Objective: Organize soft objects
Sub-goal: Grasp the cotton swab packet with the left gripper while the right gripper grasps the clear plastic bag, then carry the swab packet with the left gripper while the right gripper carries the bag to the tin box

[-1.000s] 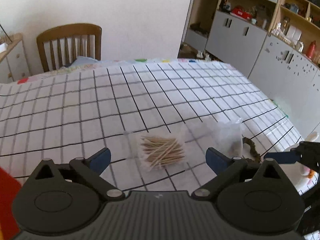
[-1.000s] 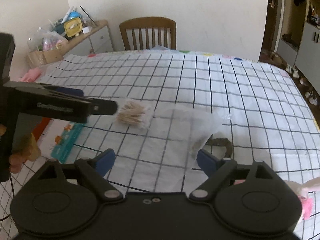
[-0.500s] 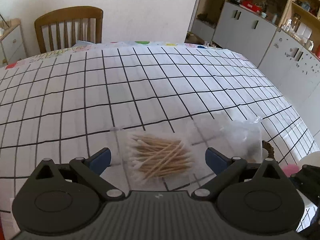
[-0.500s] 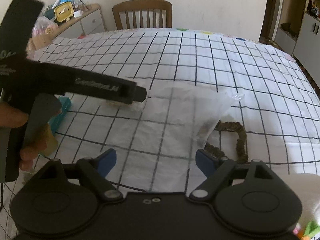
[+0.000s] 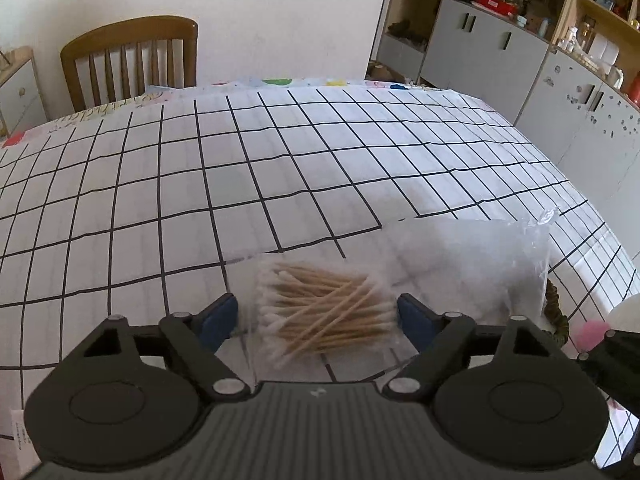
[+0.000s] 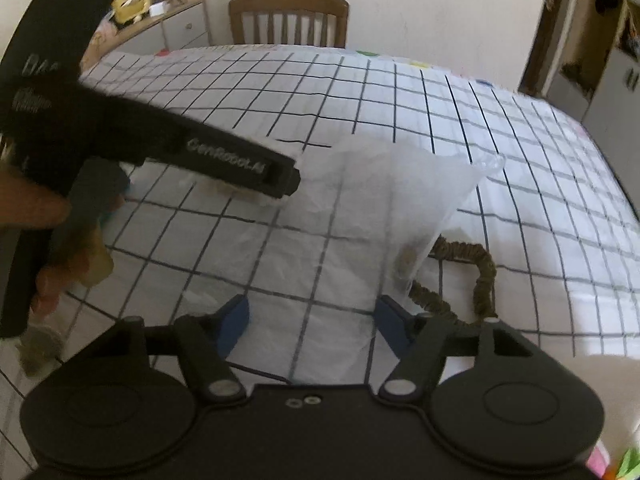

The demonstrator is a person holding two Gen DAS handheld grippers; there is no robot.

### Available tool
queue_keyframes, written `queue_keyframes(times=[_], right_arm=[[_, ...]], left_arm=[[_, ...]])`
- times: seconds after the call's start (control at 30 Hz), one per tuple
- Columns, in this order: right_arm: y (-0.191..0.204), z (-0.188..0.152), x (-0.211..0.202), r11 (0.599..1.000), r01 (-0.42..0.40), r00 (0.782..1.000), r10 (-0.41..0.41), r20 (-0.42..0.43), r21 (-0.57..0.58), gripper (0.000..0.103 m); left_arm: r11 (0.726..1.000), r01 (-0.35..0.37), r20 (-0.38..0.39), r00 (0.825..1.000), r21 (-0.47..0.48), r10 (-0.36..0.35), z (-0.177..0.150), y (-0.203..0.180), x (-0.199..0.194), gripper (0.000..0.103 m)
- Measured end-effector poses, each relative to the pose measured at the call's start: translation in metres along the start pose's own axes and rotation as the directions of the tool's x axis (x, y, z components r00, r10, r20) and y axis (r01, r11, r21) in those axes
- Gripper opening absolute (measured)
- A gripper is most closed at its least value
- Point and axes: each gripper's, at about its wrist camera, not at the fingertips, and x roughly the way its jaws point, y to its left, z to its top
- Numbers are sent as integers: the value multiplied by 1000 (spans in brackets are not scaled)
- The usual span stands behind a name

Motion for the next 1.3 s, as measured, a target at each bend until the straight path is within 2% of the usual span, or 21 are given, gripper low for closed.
queue_keyframes(times=[0.1, 0.3, 0.37, 0.47, 0.6, 0.63, 0.67, 0.83, 0.87, 0.97, 1.03, 1.2, 1.3], right_arm=[[0, -1, -1, 1000, -10, 1000, 10, 7, -7, 63], [-7, 0, -3, 1000, 1, 1000, -1, 22, 4, 22], [-11, 0, -5, 1000, 10, 1000, -10, 22, 19, 0], [-24, 1, -7, 997, -24, 1000, 23, 11, 78, 0], [-22, 1, -17, 994, -73, 997, 71, 28, 81, 1], [-20, 2, -18, 993, -95, 995, 94, 29, 69, 12], [-16, 3, -18, 993, -103, 994, 102, 27, 56, 29], [2, 6, -15, 990, -140, 990, 141, 30, -6, 66], [6, 6, -13, 990, -140, 990, 141, 30, -16, 68], [17, 8, -7, 988, -142, 989, 143, 23, -57, 75], [22, 7, -3, 988, -131, 991, 133, 22, -82, 75], [28, 5, 7, 987, -90, 995, 93, 19, -136, 72], [27, 6, 7, 987, -85, 996, 89, 25, -134, 65]], left_arm=[[1000, 6, 2, 1000, 1, -6, 0, 0, -1, 77], [1000, -6, 6, 1000, 9, 6, 0, 0, -4, 73], [1000, -9, 9, 1000, 10, 9, 0, 1, -5, 72], [1000, -14, 11, 1000, 4, 14, 0, 3, -9, 72], [1000, -18, 19, 1000, -7, 19, 1, 8, -15, 72], [1000, -19, 20, 1000, -12, 19, 1, 9, -16, 72], [1000, -21, 21, 1000, -15, 21, 1, 10, -17, 72], [1000, -25, 24, 999, -17, 25, 1, 13, -21, 72], [1000, -25, 25, 999, -17, 25, 1, 14, -21, 72], [1000, -26, 27, 999, -16, 26, 0, 14, -23, 72], [1000, -27, 26, 999, -15, 27, 0, 14, -24, 72], [999, -28, 28, 999, -14, 29, 1, 16, -24, 72], [999, -28, 29, 999, -16, 28, 0, 16, -24, 72]])
